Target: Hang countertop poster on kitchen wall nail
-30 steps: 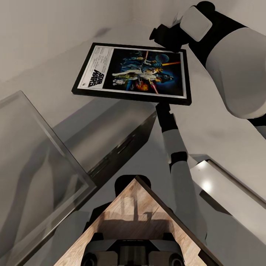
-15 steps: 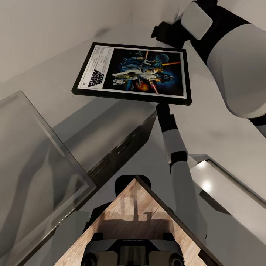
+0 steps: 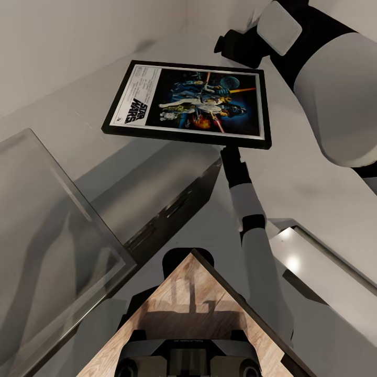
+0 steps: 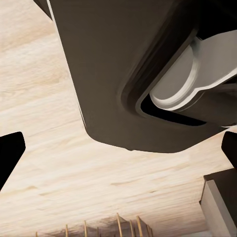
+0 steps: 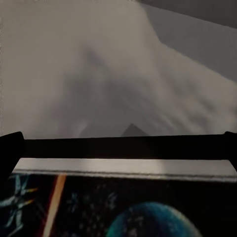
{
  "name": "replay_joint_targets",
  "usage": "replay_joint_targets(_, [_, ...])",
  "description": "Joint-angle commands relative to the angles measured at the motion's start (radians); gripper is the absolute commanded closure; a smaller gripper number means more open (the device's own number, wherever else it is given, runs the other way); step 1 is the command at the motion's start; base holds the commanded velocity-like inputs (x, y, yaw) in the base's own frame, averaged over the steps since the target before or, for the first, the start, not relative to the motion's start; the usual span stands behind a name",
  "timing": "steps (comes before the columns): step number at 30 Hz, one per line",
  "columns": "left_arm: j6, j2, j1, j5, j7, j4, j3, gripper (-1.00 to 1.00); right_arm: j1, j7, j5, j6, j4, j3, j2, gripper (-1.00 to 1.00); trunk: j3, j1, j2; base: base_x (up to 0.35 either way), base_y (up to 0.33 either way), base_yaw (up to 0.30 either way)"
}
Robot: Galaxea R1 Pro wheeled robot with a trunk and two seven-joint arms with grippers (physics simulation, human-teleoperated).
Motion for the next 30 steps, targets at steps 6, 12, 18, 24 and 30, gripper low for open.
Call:
replay_joint_targets(6, [0.0,0.0,0.001,0.003,-0.004,-0.001,0.002,-1.0,0.0,-0.008,-0.01,0.003,-0.002,-0.001,0.001,-1.0,-0.003,0.0,0.0,0.0,0.0,0.0])
replay_joint_targets(12, [-0.001,0.0,0.001,0.003,-0.005,-0.001,0.002,-1.0,0.0,-0.008,-0.009,0.003,-0.044,-0.001,0.001,-1.0,-0.009,0.0,0.0,0.0,0.0,0.0])
replay_joint_targets(18, [0.0,0.0,0.001,0.003,-0.006,-0.001,0.002,-1.0,0.0,-0.009,-0.009,0.004,-0.067,-0.001,0.001,-1.0,-0.011,0.0,0.0,0.0,0.0,0.0])
replay_joint_targets(24, [-0.001,0.0,0.001,0.003,-0.006,-0.001,0.002,-1.0,0.0,-0.009,-0.01,0.004,-0.072,-0.001,0.001,-1.0,-0.011,0.0,0.0,0.0,0.0,0.0])
replay_joint_targets(30, [-0.001,0.0,0.001,0.003,-0.006,-0.001,0.002,-1.0,0.0,-0.006,-0.011,0.004,-0.072,-0.001,0.001,-1.0,-0.011,0.0,0.0,0.0,0.0,0.0])
